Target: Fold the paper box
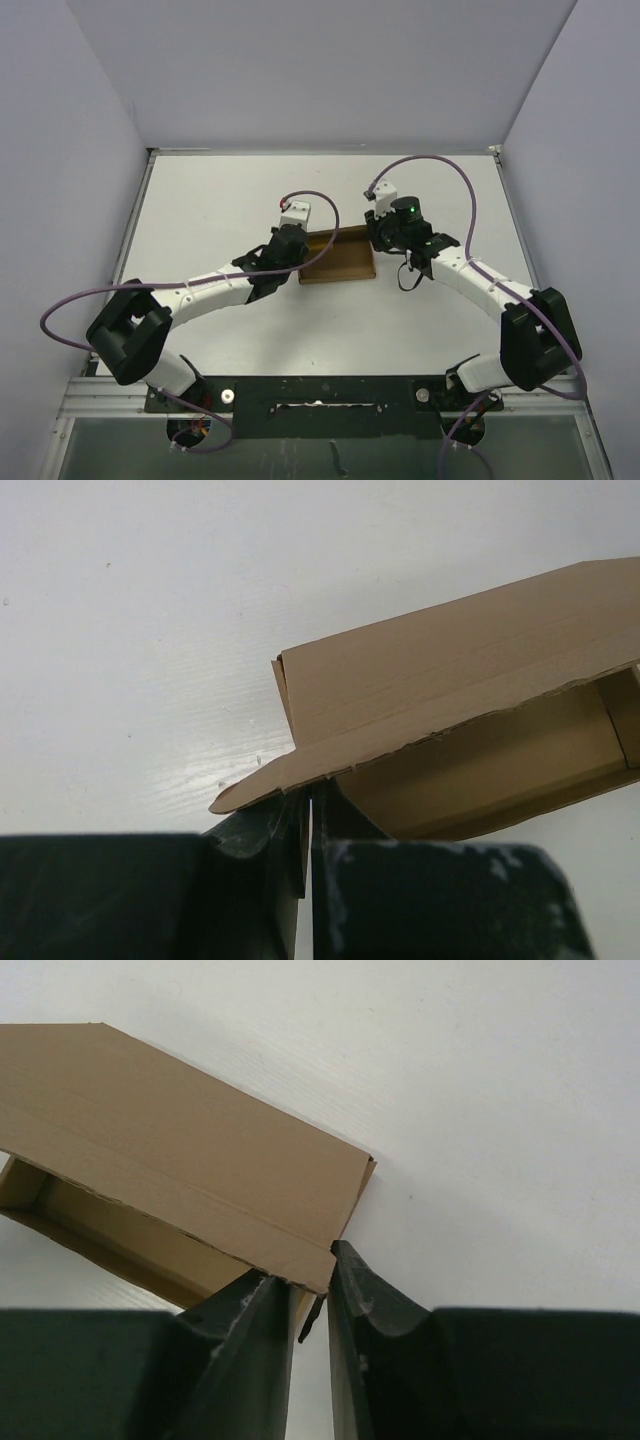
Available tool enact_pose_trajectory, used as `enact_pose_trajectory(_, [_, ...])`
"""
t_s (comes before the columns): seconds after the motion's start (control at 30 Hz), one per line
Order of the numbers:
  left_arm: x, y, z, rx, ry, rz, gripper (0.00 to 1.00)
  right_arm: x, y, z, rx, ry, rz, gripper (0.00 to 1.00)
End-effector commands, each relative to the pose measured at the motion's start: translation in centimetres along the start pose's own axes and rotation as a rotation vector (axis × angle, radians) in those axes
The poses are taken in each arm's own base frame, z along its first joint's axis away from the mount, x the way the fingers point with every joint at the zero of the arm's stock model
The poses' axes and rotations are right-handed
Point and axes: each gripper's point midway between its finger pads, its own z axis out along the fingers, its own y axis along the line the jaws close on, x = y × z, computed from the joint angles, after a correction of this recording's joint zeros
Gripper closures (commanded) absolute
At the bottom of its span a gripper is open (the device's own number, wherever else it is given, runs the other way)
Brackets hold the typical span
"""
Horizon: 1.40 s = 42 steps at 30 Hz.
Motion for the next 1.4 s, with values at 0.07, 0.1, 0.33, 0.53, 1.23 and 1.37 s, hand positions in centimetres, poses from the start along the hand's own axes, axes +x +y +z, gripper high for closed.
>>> enact_pose_trajectory(0.07, [-4.8,-3.9,-1.2,0.152,-0.084,-0.104,1.0,-2.6,2.1,0.8,-0.057,-0.049,0.019,0.89])
enact_pose_trajectory(0.1, [-4.9,-4.1,-1.1,0.154,-0.083,-0.102,1.0,-3.0,2.2,1.0,-0.055,-0.05,0.034,0.9])
enact_pose_trajectory(0.33, [-5.6,-4.3,-0.9,0.154,-0.074,-0.077,1.0,-5.8,3.3,2.5,-0.071,-0.056,0.054,0.93])
enact_pose_trajectory(0.53, [-4.7,-3.6,-0.9,0.149,-0.052,-0.081,1.0,-4.1,3.9,3.1,-0.089,-0.006,0.052,0.93])
enact_pose_trajectory(1.23, [-6.0,-1.6,0.1,0.145,-0.026,-0.1,1.0,-3.0,2.6,3.3,-0.126,-0.004,0.03,0.84])
enact_pose_trajectory(1.37, [-6.2,-2.2,0.3,0.17,-0.019,-0.093,1.0,-4.0,4.0,2.5,-0.218,-0.036,0.11,0.83])
